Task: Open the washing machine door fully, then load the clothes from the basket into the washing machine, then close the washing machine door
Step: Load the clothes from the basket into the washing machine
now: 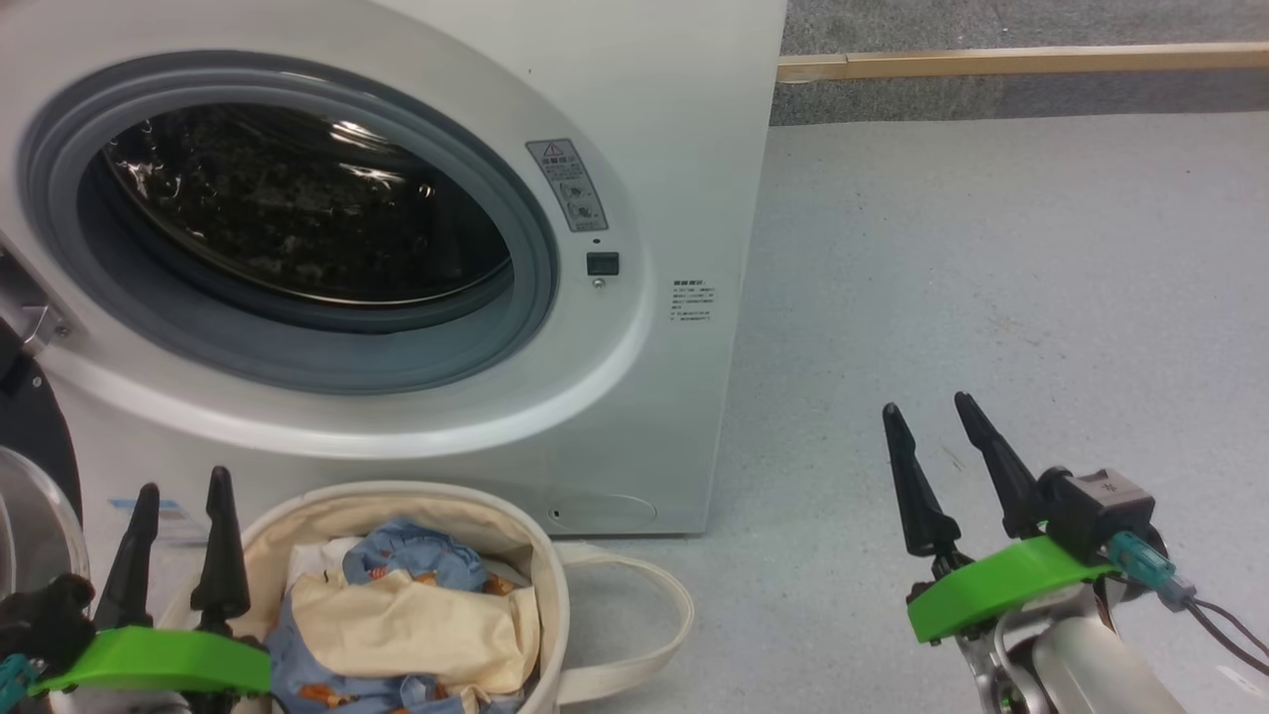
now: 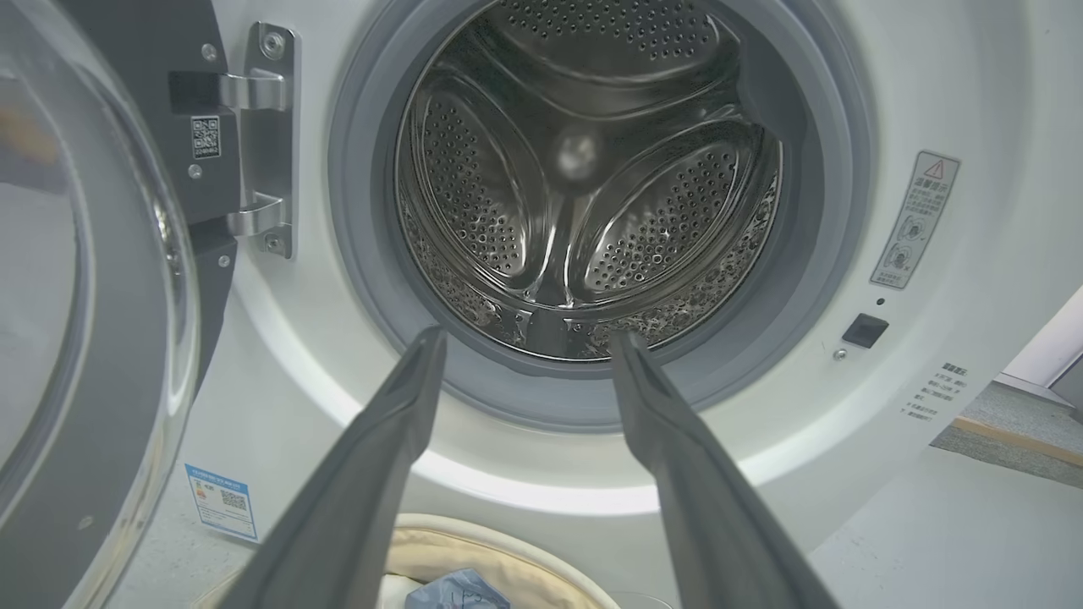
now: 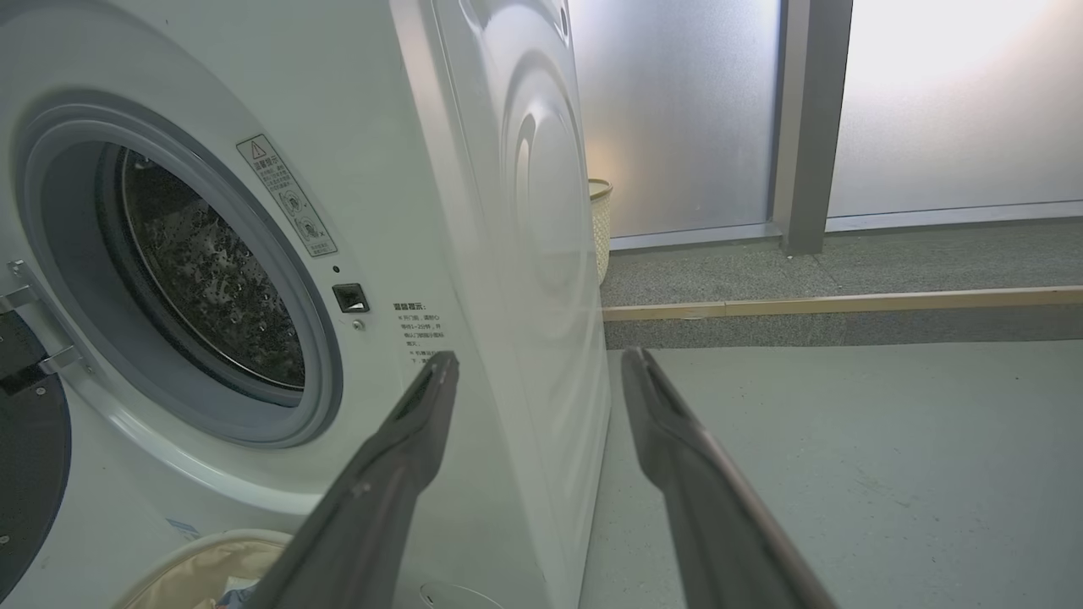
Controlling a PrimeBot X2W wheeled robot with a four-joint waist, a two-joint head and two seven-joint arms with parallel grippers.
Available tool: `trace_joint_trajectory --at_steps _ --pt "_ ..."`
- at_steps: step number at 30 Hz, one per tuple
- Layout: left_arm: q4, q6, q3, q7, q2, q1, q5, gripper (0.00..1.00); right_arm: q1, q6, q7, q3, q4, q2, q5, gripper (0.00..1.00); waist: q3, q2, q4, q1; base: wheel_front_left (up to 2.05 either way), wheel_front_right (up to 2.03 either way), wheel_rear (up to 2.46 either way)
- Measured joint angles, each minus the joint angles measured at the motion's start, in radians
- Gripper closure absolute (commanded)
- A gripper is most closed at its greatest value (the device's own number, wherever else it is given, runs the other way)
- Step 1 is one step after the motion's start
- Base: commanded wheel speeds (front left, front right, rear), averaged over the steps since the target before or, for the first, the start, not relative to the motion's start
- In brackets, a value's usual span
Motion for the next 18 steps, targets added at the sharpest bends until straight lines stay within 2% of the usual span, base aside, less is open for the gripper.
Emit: trace_joint_trajectory --at_steps 6,11,18 --pt "0.024 0.000 0.016 0.000 -0.010 -0.017 -0.002 0.00 -0.011 0.000 0.000 0.001 0.000 0.000 0.001 0.00 0.009 0.0000 0.000 0.0000 0.00 0.00 0.00" --pt "0.050 0.002 0.013 0.000 -0.039 -0.039 0.061 0.00 -0.014 0.000 0.000 0.002 -0.002 0.000 0.001 0.00 0.036 0.0000 -0.001 0.0000 0.00 0.00 0.00" --pt "0.182 0.001 -0.029 0.000 -0.075 -0.116 0.115 0.00 -0.058 0.000 0.000 0.005 -0.027 0.000 -0.001 0.00 0.095 0.0000 -0.011 0.0002 0.00 0.00 0.00"
